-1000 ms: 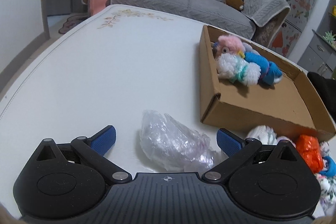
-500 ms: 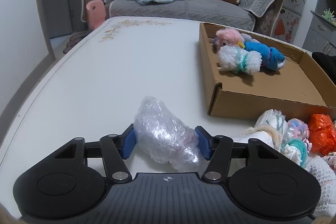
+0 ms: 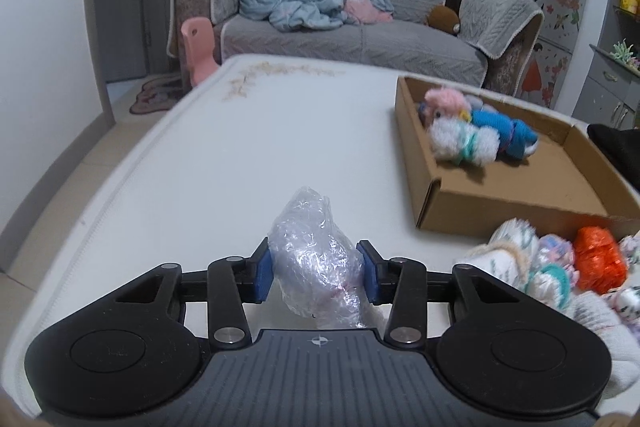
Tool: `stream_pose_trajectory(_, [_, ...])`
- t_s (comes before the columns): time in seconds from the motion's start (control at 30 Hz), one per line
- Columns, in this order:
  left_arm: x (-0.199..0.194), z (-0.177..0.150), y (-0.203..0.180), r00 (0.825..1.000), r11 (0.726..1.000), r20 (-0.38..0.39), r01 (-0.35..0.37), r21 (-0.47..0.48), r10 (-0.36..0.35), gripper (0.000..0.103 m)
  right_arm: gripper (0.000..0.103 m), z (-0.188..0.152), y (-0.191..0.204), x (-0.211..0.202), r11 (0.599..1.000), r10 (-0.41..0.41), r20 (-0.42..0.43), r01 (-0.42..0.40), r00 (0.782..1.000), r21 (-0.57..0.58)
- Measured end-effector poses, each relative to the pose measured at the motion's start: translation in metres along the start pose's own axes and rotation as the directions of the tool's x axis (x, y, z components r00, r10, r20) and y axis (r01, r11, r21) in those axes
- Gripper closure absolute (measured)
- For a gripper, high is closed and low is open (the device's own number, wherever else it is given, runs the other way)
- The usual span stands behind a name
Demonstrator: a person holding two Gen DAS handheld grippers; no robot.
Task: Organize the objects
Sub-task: 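Carry plastic bundle and rope-tied sock roll into the box and release both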
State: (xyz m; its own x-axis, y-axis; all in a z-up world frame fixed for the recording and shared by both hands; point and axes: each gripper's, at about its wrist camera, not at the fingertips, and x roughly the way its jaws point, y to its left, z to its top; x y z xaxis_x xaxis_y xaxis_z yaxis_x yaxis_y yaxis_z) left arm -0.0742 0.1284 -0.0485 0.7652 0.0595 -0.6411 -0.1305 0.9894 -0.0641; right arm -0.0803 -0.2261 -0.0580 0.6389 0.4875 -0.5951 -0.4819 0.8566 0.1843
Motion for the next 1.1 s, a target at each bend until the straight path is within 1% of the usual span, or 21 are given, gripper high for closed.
stream_pose_trajectory(0.17, [-0.018, 0.025, -0.013, 0.998, 0.997, 0.042, 0.036, 0.061, -0.039, 0.054, 0.059, 0.029, -0.003, -0.021, 1.000, -0.003, 0.056, 0.004, 0.998, -0.003])
stream_pose_trajectory(0.3, [-0.023, 0.051, -0.036, 0.994, 0.990, 0.070, 0.078, 0.116, -0.086, 0.054, 0.059, 0.062, -0.001, -0.025, 1.000, 0.007, 0.100, -0.005, 0.995, -0.020])
stream_pose_trajectory(0.43, [-0.019, 0.079, -0.061, 0.988, 0.980, 0.073, 0.124, 0.157, -0.137, 0.053, 0.059, 0.094, 0.003, -0.012, 0.999, 0.013, 0.118, -0.008, 0.993, -0.038])
stream_pose_trajectory(0.5, [-0.014, 0.091, -0.074, 0.987, 0.975, 0.073, 0.126, 0.181, -0.141, 0.053, 0.059, 0.112, 0.006, 0.001, 0.999, 0.012, 0.121, -0.008, 0.993, -0.031])
stream_pose_trajectory(0.63, [0.000, 0.108, -0.098, 0.984, 0.967, 0.043, 0.160, 0.197, -0.171, 0.053, 0.059, 0.134, 0.012, 0.033, 1.000, 0.019, 0.090, -0.018, 0.996, -0.008])
stream_pose_trajectory(0.77, [0.019, 0.116, -0.113, 0.982, 0.961, 0.003, 0.184, 0.207, -0.189, 0.053, 0.059, 0.146, 0.019, 0.063, 0.999, 0.046, 0.054, -0.046, 0.997, -0.008])
stream_pose_trajectory(0.9, [0.035, 0.114, -0.123, 0.981, 0.955, -0.039, 0.194, 0.224, -0.191, 0.053, 0.059, 0.150, 0.025, 0.084, 0.998, 0.058, 0.018, -0.057, 0.998, -0.009])
stream_pose_trajectory(1.1, [0.068, 0.104, -0.130, 0.978, 0.950, -0.103, 0.201, 0.238, -0.182, 0.053, 0.059, 0.151, 0.023, 0.118, 0.999, 0.038, -0.070, -0.035, 0.997, 0.033])
